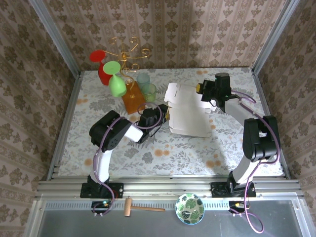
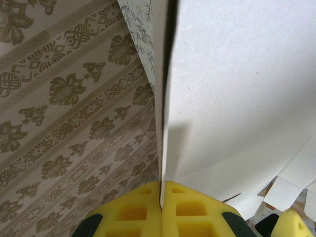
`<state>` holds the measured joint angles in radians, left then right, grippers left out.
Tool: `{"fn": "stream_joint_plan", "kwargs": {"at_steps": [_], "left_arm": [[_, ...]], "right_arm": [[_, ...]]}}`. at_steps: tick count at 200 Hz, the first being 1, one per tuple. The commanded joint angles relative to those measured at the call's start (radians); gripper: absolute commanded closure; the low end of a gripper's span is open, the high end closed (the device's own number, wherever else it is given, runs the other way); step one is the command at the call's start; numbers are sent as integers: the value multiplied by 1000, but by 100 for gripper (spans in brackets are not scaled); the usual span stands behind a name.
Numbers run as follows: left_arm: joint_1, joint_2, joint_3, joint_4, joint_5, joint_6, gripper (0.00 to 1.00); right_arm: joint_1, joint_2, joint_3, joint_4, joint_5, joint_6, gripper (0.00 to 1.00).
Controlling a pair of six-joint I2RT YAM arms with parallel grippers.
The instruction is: Fold the paper box
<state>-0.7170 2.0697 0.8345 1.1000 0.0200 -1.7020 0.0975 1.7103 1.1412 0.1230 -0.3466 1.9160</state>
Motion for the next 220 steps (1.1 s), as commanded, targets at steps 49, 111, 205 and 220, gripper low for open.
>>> {"fn": "stream_joint_plan", "kwargs": {"at_steps": [49, 111, 205, 220], "left_arm": [[22, 7, 48, -58, 83, 103, 58], [37, -7, 139, -304, 217, 234, 57], [44, -136, 202, -699, 229, 511, 57], [46, -204, 188, -740, 227, 556, 54]], "right_arm": [[13, -37, -32, 9, 9, 12, 100], [18, -43, -34, 2, 9, 8, 100], [27, -59, -65, 14, 50, -147, 100], [27, -53, -58, 25, 52, -208, 100]]}}
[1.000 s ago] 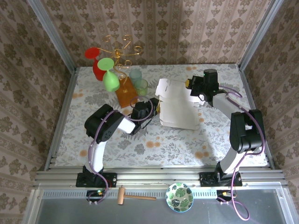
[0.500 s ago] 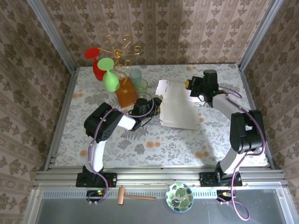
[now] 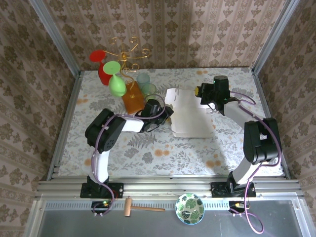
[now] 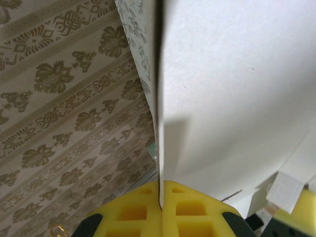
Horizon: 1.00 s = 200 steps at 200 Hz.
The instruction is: Fold the paper box
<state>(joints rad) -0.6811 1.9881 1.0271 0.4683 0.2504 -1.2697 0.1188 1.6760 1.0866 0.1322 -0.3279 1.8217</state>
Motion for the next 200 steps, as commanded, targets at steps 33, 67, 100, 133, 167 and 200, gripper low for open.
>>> {"fn": "stream_joint_plan", "kwargs": {"at_steps": [33, 67, 100, 133, 167, 200], "left_arm": [[10, -291, -34, -233, 40, 222, 50], [45, -457, -48, -415, 28, 355, 52], [116, -477, -12, -544, 36, 514, 65], [137, -380, 2, -515, 65, 640, 80], [98, -274, -20, -273, 120, 741, 85], [66, -201, -54, -91, 99, 812, 80]], "right_arm": [[4, -16, -16, 49, 27, -201, 100], [5, -21, -25, 79, -4, -300, 100], [4, -18, -34, 99, -57, -405, 100], [-13, -7, -74, 117, -111, -427, 100], [-37, 10, -68, 98, -178, -446, 100], [-65, 31, -32, 35, -255, -498, 100]]}}
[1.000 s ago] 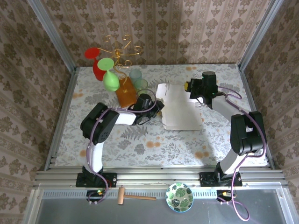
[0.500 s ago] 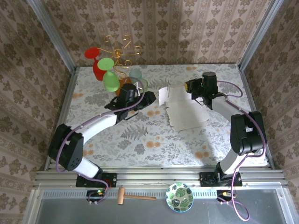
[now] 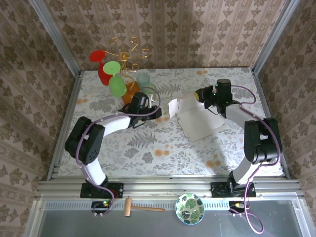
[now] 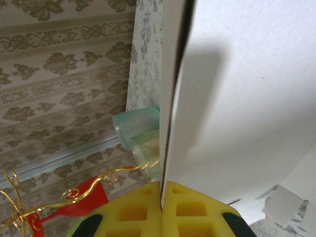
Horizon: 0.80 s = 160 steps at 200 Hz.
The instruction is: Fold the paper box
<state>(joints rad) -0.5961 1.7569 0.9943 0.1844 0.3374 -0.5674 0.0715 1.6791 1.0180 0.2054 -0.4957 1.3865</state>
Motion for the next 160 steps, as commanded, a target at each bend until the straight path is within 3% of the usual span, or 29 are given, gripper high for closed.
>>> {"fn": "stream_joint_plan", "kwargs": {"at_steps": [1, 23, 61, 111, 160], "left_arm": [[-19, 31, -22, 194, 12, 111, 80], [-21, 65, -32, 244, 0, 156, 78], [-42, 130, -31, 332, 87, 230, 74], [-58, 163, -106, 582, 167, 216, 70], [-77, 181, -87, 619, 190, 221, 68]], "right_arm": [[-18, 30, 38, -40, -89, -63, 100], [-31, 40, 36, -41, -133, -77, 100], [-46, 51, 22, -28, -178, -86, 100], [-59, 68, 42, -19, -203, -86, 100], [-61, 84, 49, 15, -213, -60, 100]]}}
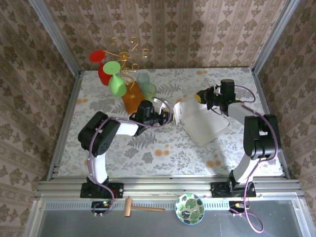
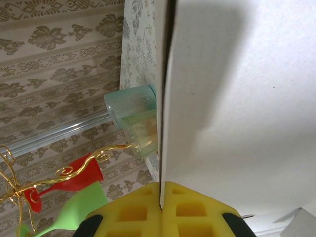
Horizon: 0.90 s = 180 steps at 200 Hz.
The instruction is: Fold the paper box
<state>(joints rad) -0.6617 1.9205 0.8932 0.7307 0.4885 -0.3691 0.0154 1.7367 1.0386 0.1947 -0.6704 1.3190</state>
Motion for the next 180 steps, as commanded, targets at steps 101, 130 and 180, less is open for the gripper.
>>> {"fn": "stream_joint_plan", "kwargs": {"at_steps": [101, 130, 180], "left_arm": [[-38, 24, 38, 95, 80, 31, 63], [-30, 22, 23, 92, 87, 49, 62], [-33, 44, 59, 91, 122, 53, 60]], "right_arm": [[-6, 37, 35, 36, -46, 19, 100], [-6, 40, 39, 45, -53, 25, 100], [-5, 42, 29, 55, -60, 33, 100]]}}
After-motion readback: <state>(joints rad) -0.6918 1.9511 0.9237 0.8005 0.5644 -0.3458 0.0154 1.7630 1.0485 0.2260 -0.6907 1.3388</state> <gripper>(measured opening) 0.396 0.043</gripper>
